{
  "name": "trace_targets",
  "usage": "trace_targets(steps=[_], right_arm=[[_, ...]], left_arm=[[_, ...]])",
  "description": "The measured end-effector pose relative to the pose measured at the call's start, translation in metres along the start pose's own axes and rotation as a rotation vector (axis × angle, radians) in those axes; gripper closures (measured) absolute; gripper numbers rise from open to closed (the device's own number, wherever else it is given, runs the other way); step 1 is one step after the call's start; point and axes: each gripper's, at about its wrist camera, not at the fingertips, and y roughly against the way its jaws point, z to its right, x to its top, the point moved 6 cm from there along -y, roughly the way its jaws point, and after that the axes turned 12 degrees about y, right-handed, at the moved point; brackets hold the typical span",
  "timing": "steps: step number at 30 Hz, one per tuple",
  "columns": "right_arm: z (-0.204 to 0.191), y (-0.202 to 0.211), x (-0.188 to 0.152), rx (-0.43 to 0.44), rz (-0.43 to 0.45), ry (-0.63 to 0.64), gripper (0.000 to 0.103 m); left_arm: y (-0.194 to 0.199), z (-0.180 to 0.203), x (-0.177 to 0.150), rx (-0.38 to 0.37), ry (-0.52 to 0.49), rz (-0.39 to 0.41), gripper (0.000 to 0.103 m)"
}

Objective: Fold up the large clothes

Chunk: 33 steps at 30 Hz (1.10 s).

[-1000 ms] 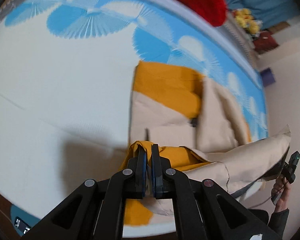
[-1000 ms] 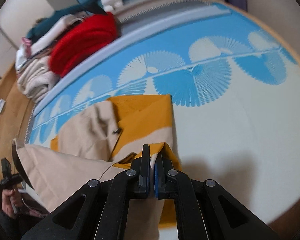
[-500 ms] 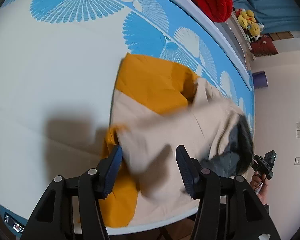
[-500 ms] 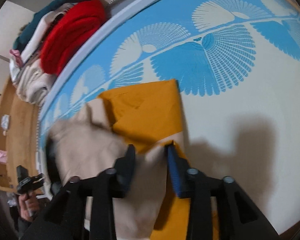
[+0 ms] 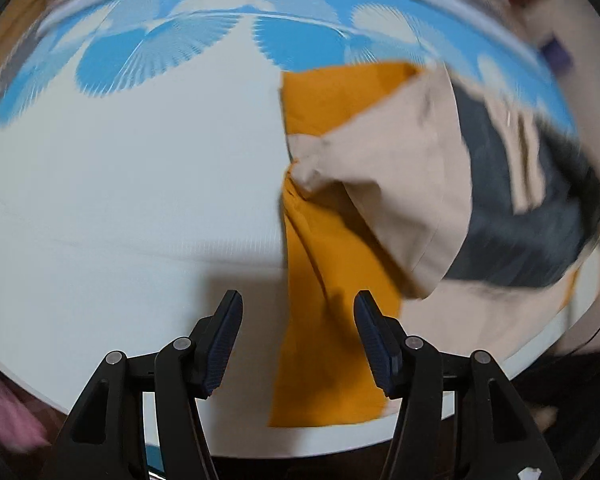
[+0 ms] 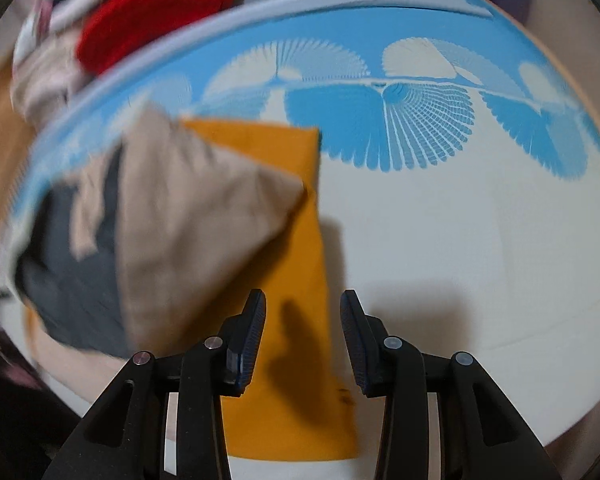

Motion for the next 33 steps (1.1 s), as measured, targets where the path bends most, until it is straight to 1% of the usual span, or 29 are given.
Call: trace_targets(steps=[2,3,4,6,8,9,10,12,13,16,17,18,19,20,22,23,24,25,26,27,28,29,30,31,33], right_arm=[[-0.003,-0.01,-0.001,-0.048,-0.032,0.062,0.063],[-0.005,-0.015,0.0,-0.065,-0.041,0.084,0.063],[-0.005,-0.02,0.002,-0.082,-0.045,0.101,0.063],[-0.005,-0.024,0.006,-0.112,-0.042,0.13,0.063],[-0.009,-0.028,0.014,-0.156,-0.024,0.189,0.063],[-0.011,-0.029,0.018,-0.184,-0.011,0.229,0.063],[-0.012,-0.03,0.022,-0.198,-0.001,0.247,0.063],[-0.014,-0.029,0.031,-0.229,0.033,0.298,0.063],[-0.016,-0.029,0.037,-0.23,0.055,0.319,0.063],[-0.021,-0.027,0.051,-0.223,0.1,0.352,0.063],[-0.022,-0.028,0.056,-0.216,0.114,0.359,0.063],[-0.024,-0.028,0.06,-0.208,0.124,0.365,0.063],[-0.026,-0.029,0.065,-0.196,0.135,0.372,0.063],[-0.026,-0.03,0.069,-0.186,0.142,0.377,0.063],[-0.027,-0.033,0.079,-0.165,0.156,0.377,0.064],[-0.028,-0.033,0.082,-0.156,0.166,0.374,0.071],[-0.028,-0.033,0.086,-0.138,0.176,0.366,0.08],[-0.027,-0.034,0.092,-0.112,0.185,0.344,0.099],[-0.024,-0.033,0.099,-0.078,0.197,0.294,0.1],[-0.015,-0.031,0.107,-0.033,0.214,0.201,0.101],[-0.009,-0.031,0.112,-0.012,0.223,0.135,0.101],[0.008,-0.033,0.117,0.023,0.229,0.004,0.101],[0.02,-0.037,0.117,0.029,0.219,-0.087,0.101],[0.028,-0.043,0.117,0.015,0.195,-0.145,0.101],[0.033,-0.054,0.115,0.008,0.158,-0.187,0.101]], left_arm=[[-0.002,0.006,0.006,0.078,-0.073,0.071,0.049],[-0.002,0.011,0.011,0.101,-0.112,0.121,0.049],[-0.002,0.014,0.013,0.11,-0.139,0.15,0.049],[-0.01,0.021,0.015,0.153,-0.228,0.188,0.049],[-0.014,0.025,0.018,0.193,-0.288,0.211,0.049],[-0.014,0.028,0.022,0.205,-0.318,0.238,0.049],[-0.013,0.032,0.025,0.196,-0.33,0.255,0.049],[-0.011,0.039,0.032,0.154,-0.354,0.28,0.05],[-0.011,0.042,0.035,0.144,-0.364,0.288,0.051],[-0.011,0.053,0.045,0.101,-0.391,0.302,0.069],[-0.011,0.056,0.049,0.082,-0.389,0.302,0.078],[-0.011,0.058,0.054,0.06,-0.383,0.301,0.084],[-0.009,0.059,0.059,0.043,-0.372,0.302,0.087],[-0.008,0.059,0.064,0.024,-0.354,0.302,0.093],[-0.004,0.058,0.077,-0.017,-0.303,0.305,0.095],[-0.002,0.056,0.082,-0.043,-0.271,0.308,0.098],[0.001,0.051,0.092,-0.092,-0.209,0.31,0.1],[0.004,0.046,0.099,-0.132,-0.148,0.305,0.101],[0.004,0.035,0.109,-0.185,-0.051,0.291,0.102],[0.002,0.024,0.118,-0.223,0.042,0.275,0.102],[-0.003,0.006,0.127,-0.259,0.178,0.249,0.102],[-0.011,-0.009,0.132,-0.266,0.28,0.224,0.103],[-0.021,-0.025,0.133,-0.257,0.382,0.189,0.103],[-0.03,-0.032,0.132,-0.255,0.441,0.153,0.102],[-0.033,-0.028,0.133,-0.257,0.443,0.138,0.102]])
